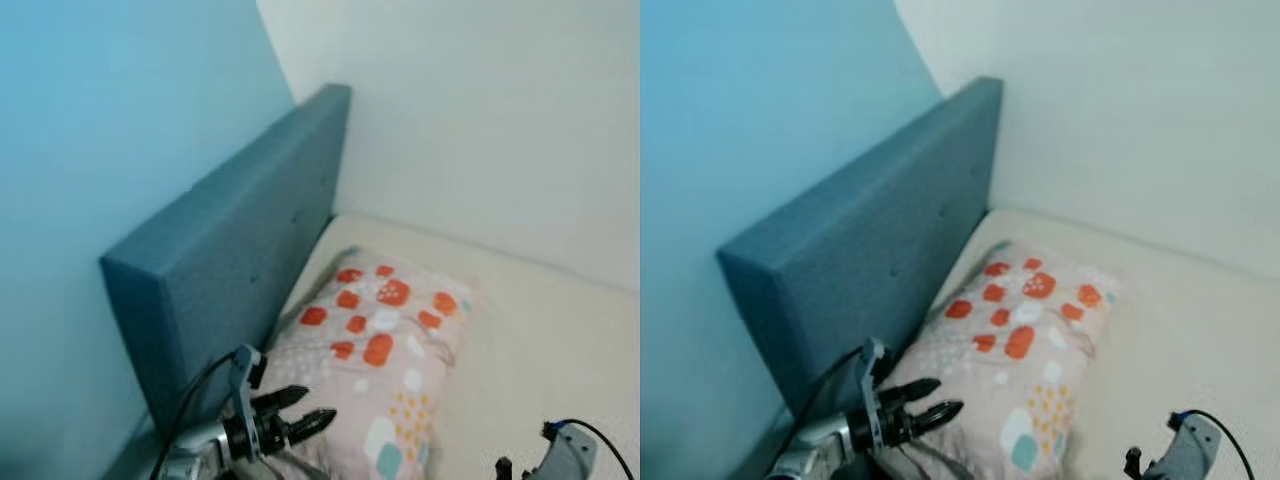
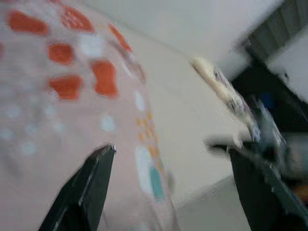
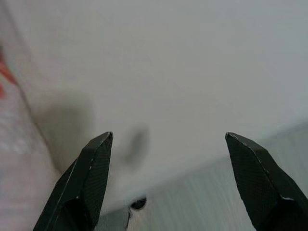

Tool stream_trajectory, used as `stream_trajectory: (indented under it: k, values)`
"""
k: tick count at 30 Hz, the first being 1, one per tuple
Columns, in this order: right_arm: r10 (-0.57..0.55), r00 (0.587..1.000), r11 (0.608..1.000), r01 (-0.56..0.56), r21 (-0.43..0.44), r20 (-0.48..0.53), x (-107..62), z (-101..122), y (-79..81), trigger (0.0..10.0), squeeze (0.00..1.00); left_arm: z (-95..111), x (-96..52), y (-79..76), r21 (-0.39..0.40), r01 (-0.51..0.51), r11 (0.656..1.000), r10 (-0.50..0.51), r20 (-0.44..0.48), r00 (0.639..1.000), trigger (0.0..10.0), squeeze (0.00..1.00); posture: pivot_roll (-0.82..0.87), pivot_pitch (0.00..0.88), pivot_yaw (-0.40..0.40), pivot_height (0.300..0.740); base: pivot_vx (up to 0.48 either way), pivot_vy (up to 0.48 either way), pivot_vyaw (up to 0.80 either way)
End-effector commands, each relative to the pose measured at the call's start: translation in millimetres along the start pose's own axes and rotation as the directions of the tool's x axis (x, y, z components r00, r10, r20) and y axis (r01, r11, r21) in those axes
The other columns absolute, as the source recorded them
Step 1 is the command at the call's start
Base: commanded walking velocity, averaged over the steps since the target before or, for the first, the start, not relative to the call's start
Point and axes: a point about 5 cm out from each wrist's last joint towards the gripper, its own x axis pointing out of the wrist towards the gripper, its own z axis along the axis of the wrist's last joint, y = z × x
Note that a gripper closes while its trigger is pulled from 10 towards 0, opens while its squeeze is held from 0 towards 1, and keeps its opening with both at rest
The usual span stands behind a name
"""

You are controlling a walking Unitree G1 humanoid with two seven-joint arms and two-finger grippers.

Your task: Clean up the room

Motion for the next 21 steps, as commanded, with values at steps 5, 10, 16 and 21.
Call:
stream_trajectory:
  k: [5, 10, 16, 21]
  values:
    - [0.014, 0.999, 0.998, -0.015, -0.055, -0.029, -0.7, -10, 0.9, 10.0, 0.00, 22, 25.2, -1.0, 0.050, -0.131, 0.990, 0.125, 0.106, 0.986, 10.0, 0.00, 0.00, 0.000, -0.091, 0.740, 0.000, 0.000, -0.77]
    - [0.010, 1.000, 0.998, -0.011, -0.063, -0.019, -0.6, -7, -0.8, 10.0, 0.00, 29, 27.4, 12.1, 0.074, -0.348, 0.935, 0.339, 0.116, 0.934, 10.0, 0.00, 0.00, 0.000, -0.089, 0.740, 0.000, 0.000, -0.77]
    - [0.017, 1.000, 0.997, -0.017, -0.076, 0.001, -0.3, -3, 2.2, 10.0, 0.00, 29, 27.0, 20.3, 0.153, -0.498, 0.853, 0.491, 0.082, 0.867, 10.0, 0.00, 0.00, 0.000, -0.083, 0.740, 0.000, 0.000, -0.77]
    - [0.025, 0.999, 0.994, -0.021, -0.108, 0.037, 0.1, 4, 6.7, 10.0, 0.00, 24, 16.8, 31.5, 0.207, -0.631, 0.748, 0.638, 0.041, 0.769, 10.0, 0.00, 0.00, 0.000, -0.076, 0.740, 0.000, 0.000, -0.77]
